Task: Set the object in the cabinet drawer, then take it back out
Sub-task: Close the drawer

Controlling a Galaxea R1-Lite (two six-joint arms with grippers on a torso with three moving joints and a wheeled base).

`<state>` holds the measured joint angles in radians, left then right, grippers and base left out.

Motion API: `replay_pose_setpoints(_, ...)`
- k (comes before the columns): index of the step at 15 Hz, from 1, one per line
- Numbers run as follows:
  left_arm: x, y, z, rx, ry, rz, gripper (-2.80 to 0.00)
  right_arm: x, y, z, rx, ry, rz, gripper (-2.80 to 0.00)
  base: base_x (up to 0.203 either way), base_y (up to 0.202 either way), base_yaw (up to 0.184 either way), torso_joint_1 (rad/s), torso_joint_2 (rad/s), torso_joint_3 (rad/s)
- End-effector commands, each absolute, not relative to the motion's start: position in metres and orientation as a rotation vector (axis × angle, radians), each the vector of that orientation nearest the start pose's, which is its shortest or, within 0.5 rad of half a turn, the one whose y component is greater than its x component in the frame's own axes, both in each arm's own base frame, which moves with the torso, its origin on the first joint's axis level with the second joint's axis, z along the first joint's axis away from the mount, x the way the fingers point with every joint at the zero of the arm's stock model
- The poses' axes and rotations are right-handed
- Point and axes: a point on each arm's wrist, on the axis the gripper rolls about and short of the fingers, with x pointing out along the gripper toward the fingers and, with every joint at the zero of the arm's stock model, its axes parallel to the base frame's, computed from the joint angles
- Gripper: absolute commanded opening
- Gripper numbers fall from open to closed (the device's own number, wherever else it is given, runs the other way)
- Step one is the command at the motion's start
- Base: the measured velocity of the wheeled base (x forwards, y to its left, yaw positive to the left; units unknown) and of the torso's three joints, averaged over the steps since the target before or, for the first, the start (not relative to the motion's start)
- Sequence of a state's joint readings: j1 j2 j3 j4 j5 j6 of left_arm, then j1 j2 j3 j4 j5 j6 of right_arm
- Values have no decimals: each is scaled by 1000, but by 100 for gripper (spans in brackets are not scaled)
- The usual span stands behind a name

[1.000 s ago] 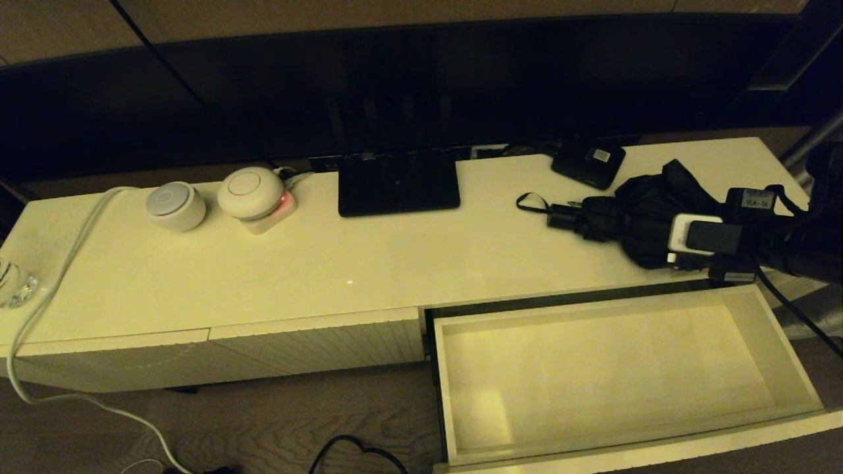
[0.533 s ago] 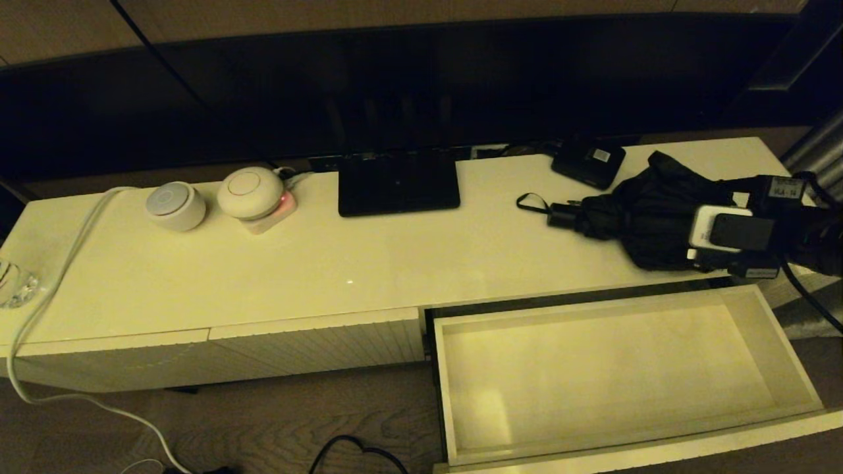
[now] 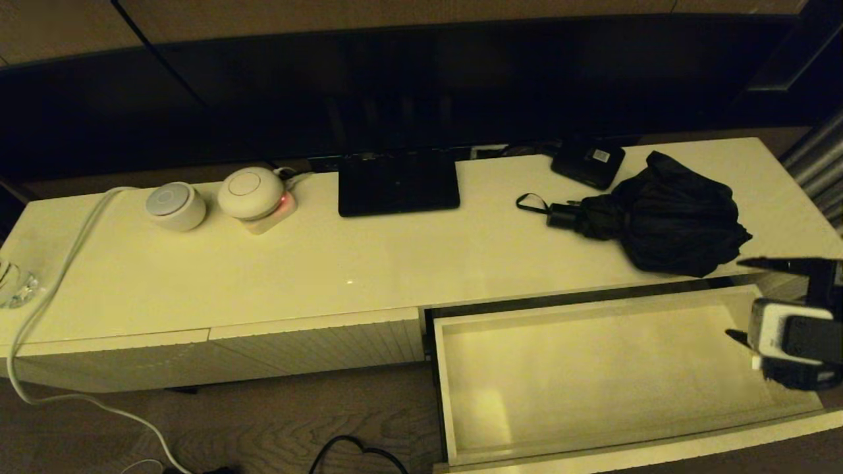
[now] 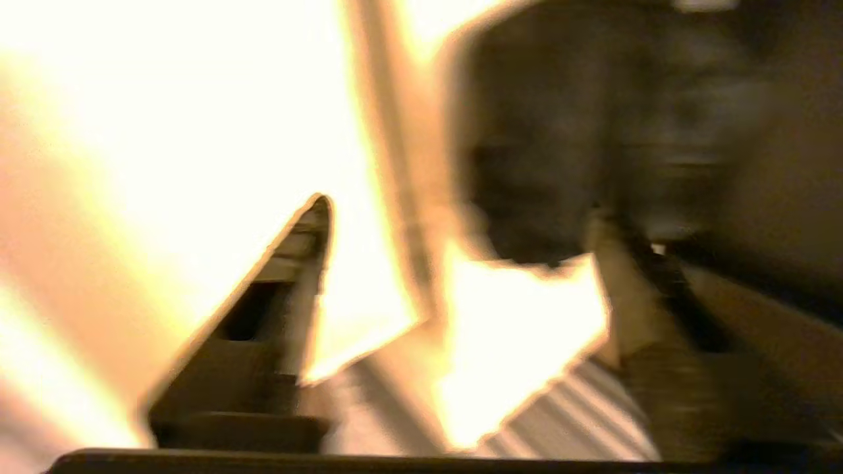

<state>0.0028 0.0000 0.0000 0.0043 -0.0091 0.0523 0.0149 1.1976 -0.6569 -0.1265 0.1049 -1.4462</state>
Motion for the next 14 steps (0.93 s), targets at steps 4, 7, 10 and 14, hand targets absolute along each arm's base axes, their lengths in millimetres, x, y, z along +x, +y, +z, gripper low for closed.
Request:
replay_pose_setpoints(4,-23,0,74,52,8,-6,-280,136,18,136,-1338,441,676,-280,0,0,0,0,0,0)
replay_pose_setpoints(7,-23,0,74,52,8,-6,-280,130,30,112,-1273,509,807,-280,0,0,0,0,0,0)
replay_pose_setpoints(10,-23,0,74,52,8,-6,-280,124,33,100,-1264,551,878,-280,0,0,0,0,0,0)
replay_pose_setpoints(14,-23,0,74,52,8,-6,-280,122,32,81,-1242,644,954,-280,0,0,0,0,0,0)
